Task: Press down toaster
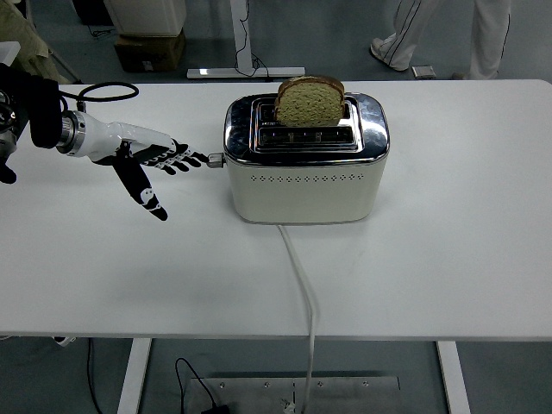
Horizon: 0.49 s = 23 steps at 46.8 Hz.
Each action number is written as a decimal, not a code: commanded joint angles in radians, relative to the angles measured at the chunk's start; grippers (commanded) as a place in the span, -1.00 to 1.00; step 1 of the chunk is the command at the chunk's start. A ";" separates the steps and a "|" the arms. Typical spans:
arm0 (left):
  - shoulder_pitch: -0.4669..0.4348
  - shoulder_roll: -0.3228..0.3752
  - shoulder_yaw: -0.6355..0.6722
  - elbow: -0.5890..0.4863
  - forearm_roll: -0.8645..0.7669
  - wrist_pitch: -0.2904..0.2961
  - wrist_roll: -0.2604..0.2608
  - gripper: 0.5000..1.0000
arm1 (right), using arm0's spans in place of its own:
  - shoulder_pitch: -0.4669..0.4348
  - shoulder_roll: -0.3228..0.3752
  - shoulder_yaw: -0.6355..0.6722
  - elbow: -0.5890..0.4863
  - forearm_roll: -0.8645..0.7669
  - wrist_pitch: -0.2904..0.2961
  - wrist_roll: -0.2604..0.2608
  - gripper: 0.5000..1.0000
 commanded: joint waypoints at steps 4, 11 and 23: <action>0.000 -0.001 0.000 0.002 0.000 0.000 0.000 1.00 | 0.000 0.000 0.000 -0.001 -0.001 0.000 0.000 0.99; 0.002 -0.002 0.000 0.009 0.000 0.000 0.000 1.00 | 0.000 0.000 0.000 -0.001 0.001 0.000 0.000 0.99; 0.052 -0.002 -0.001 0.017 -0.003 0.016 -0.003 1.00 | 0.000 0.000 0.000 0.001 0.001 0.000 0.000 0.99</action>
